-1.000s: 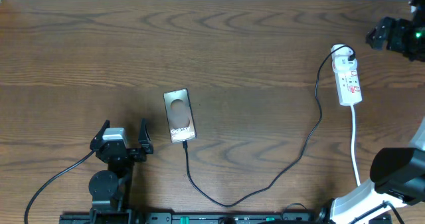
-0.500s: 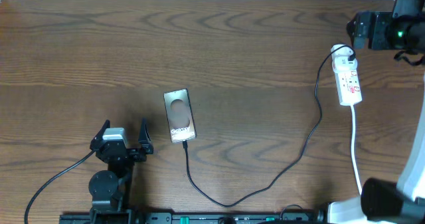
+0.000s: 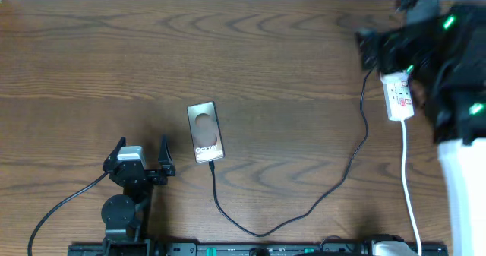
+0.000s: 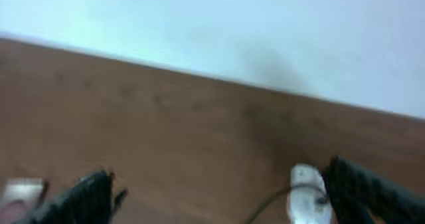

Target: Plug charger to phone and switch on socket

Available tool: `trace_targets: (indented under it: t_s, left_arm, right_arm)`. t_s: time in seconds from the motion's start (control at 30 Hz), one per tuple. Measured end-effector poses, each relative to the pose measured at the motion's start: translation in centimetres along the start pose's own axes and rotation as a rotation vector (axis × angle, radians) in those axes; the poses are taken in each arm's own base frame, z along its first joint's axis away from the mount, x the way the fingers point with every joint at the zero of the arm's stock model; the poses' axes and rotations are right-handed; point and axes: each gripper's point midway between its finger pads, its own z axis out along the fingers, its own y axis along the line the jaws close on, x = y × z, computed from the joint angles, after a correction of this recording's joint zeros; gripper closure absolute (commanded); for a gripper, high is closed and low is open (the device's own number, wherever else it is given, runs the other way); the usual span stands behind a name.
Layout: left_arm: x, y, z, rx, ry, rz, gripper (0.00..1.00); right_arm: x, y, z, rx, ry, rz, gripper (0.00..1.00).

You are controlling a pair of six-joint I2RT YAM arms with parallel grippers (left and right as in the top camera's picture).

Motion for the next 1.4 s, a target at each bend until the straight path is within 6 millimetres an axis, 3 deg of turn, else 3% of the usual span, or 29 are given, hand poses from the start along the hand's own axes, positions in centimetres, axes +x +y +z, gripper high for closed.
trace_targets:
  t_s: [0.13,0.37,0.57,0.73,1.0,1.33,1.4]
  left_arm:
    - [0.0,0.0,0.0,0.002,0.0,0.0,0.09]
    - [0.0,0.0,0.0,0.002,0.0,0.0,0.09]
    - [0.0,0.0,0.0,0.002,0.0,0.0,0.09]
    - [0.0,0.0,0.0,0.002,0.0,0.0,0.09]
    - [0.0,0.0,0.0,0.002,0.0,0.0,0.09]
    - [0.0,0.0,0.0,0.002,0.0,0.0,0.09]
    - [0.0,0.0,0.0,0.002,0.0,0.0,0.09]
  right_arm:
    - [3.8,1.9,0.1,-0.02,-0.098,-0.023,0.01]
    - [11.3,3.2,-1.0,-0.009,-0.252,-0.026,0.01]
    - [13.1,3.7,-3.4,0.026,-0.478,-0.067,0.01]
    - [15.7,4.2,-4.6,0.037,-0.527,-0.087,0.01]
    - [21.1,4.5,-4.0,0.047,-0.444,-0.088,0.01]
    - [23.9,3.6,-4.1,0.108,-0.346,-0.061,0.01]
    - [23.7,3.3,-4.5,0.128,-0.363,-0.057,0.01]
